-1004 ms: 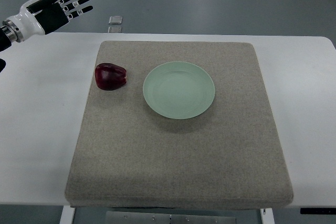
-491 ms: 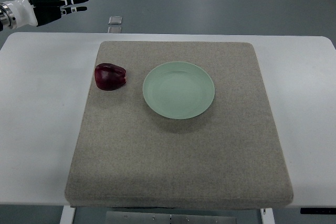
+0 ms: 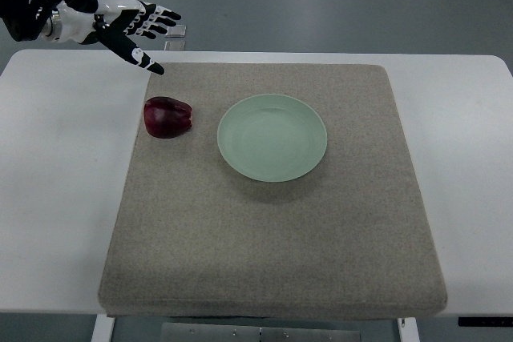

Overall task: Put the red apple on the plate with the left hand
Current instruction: 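Lower the left hand onto the red apple and close fingers around it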

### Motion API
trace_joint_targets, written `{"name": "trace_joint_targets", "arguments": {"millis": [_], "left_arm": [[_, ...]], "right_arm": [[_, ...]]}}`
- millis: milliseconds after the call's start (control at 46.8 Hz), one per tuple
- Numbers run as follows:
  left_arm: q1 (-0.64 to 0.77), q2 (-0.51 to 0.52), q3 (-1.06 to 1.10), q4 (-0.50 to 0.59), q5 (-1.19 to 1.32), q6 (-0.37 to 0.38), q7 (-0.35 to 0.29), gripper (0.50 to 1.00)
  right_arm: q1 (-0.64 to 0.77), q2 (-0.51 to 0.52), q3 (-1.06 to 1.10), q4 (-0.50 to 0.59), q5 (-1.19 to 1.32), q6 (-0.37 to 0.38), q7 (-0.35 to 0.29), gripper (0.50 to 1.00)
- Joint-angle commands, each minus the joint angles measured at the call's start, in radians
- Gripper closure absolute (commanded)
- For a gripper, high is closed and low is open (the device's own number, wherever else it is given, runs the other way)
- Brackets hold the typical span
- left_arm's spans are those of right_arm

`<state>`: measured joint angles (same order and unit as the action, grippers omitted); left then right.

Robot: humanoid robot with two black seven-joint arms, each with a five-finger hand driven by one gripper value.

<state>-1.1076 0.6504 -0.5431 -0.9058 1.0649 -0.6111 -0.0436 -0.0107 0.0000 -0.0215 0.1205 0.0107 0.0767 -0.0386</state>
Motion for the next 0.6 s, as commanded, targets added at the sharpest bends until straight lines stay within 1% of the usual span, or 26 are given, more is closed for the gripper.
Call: {"name": "trace_joint_targets", "arguments": {"millis": [0, 85, 256, 342, 577], "left_arm": [[0.008, 0.003, -0.003, -0.025, 0.093, 0.000, -0.041, 0.501], [0.038, 0.009, -0.001, -0.064, 0.147, 0.000, -0.064, 0.504], [0.107, 0.015, -0.003, -0.154, 0.305, 0.001, -0.068, 0.501], [0.126, 0.015, -0.006, -0.160, 0.363, 0.021, -0.070, 0.501], [0.158, 0.009, 0.003, -0.151, 0.418, 0.094, -0.070, 0.508]], "right_arm": [[0.000, 0.000, 0.000, -0.001, 0.000, 0.000, 0.000, 0.572], [0.000, 0.000, 0.000, 0.001, 0.000, 0.000, 0.000, 0.570], [0.000, 0.000, 0.000, 0.001, 0.000, 0.000, 0.000, 0.570], [0.000, 0.000, 0.000, -0.001, 0.000, 0.000, 0.000, 0.570], [0.000, 0.000, 0.000, 0.001, 0.000, 0.000, 0.000, 0.570]]}}
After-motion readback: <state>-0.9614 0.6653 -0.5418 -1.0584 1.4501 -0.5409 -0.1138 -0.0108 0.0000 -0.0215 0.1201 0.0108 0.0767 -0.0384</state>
